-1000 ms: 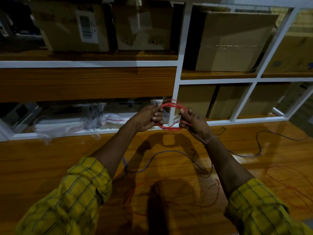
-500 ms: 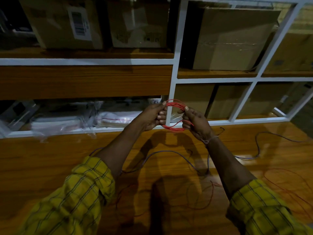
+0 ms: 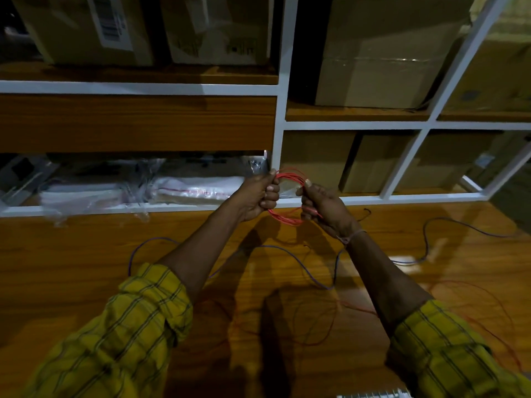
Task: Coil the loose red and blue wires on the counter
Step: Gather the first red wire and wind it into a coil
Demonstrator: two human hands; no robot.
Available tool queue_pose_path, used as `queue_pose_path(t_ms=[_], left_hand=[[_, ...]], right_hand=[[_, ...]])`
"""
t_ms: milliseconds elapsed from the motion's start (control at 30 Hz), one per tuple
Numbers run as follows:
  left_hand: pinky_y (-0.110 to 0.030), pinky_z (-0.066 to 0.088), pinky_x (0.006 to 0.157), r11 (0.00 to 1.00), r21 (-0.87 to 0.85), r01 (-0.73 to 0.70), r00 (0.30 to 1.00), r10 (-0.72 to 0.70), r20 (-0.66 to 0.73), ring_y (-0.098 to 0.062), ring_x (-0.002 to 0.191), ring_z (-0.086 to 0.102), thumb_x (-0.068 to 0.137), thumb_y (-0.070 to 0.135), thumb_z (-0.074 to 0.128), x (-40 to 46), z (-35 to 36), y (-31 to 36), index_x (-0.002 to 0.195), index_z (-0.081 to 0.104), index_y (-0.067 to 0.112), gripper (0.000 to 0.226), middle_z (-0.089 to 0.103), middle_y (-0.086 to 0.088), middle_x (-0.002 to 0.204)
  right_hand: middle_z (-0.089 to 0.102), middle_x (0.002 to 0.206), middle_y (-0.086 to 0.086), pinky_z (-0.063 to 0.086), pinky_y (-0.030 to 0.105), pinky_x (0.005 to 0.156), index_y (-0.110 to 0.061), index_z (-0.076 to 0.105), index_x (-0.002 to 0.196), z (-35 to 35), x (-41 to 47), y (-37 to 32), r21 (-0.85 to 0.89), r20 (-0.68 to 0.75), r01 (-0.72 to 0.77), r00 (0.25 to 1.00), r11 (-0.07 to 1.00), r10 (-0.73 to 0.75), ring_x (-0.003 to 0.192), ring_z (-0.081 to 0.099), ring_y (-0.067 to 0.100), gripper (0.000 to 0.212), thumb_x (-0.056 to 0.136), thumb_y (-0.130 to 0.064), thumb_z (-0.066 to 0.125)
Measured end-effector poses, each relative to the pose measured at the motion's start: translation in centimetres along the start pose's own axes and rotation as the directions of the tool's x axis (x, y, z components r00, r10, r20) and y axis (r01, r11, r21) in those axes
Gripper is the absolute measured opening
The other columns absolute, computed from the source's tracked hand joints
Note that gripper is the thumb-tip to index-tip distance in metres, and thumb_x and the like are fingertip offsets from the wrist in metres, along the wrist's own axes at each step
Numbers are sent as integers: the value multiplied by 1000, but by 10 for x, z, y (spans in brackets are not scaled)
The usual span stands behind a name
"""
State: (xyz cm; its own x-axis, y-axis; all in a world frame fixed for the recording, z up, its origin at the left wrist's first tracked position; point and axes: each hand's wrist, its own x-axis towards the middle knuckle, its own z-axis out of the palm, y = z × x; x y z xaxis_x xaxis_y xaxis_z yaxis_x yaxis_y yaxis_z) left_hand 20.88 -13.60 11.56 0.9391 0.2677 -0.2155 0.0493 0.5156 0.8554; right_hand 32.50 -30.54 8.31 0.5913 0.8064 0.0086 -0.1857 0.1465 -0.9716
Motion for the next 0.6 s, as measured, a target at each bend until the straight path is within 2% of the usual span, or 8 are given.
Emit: queue_pose_path(t_ms=[100, 233, 433, 600], left_hand=[[-18, 18, 40, 997, 78, 4, 999, -1, -39, -4, 44, 26, 111, 34, 42, 3, 7, -5, 84, 45, 16, 33, 34, 5, 59], [-18, 21, 38, 995, 102, 16, 999, -12, -40, -5, 45, 27, 110, 35, 44, 8, 9, -15, 88, 46, 14, 31, 33, 5, 62], [-19, 23, 45, 994, 80, 77, 993, -83, 79, -6, 53, 30, 111, 31, 41, 1, 3, -33, 92, 47, 12, 28, 35, 3, 69], [-18, 30, 48, 958, 277, 70, 980, -118, 160, -8, 60, 37, 112, 25, 40, 1, 0, -43, 91, 49, 11, 26, 43, 1, 74]], right_hand=[[34, 66, 1, 41, 28, 51, -6, 62, 96, -6, -6, 1, 55, -26, -26, 999, 998, 28, 48, 33, 11, 35, 109, -36, 46], [31, 64, 0, 34, 27, 49, -10, 59, 92, -15, -13, 2, 134, -16, -47, 999, 990, 50, 47, 30, 10, 33, 109, -34, 46], [26, 65, 0, 39, 23, 48, -8, 57, 95, -29, -29, 26, 275, 10, -87, 996, 958, 88, 46, 33, 7, 24, 109, -23, 45], [30, 64, -1, 37, 22, 42, -11, 58, 88, -31, -42, 54, 348, -116, -80, 985, 934, 127, 44, 33, 7, 26, 109, -22, 45]])
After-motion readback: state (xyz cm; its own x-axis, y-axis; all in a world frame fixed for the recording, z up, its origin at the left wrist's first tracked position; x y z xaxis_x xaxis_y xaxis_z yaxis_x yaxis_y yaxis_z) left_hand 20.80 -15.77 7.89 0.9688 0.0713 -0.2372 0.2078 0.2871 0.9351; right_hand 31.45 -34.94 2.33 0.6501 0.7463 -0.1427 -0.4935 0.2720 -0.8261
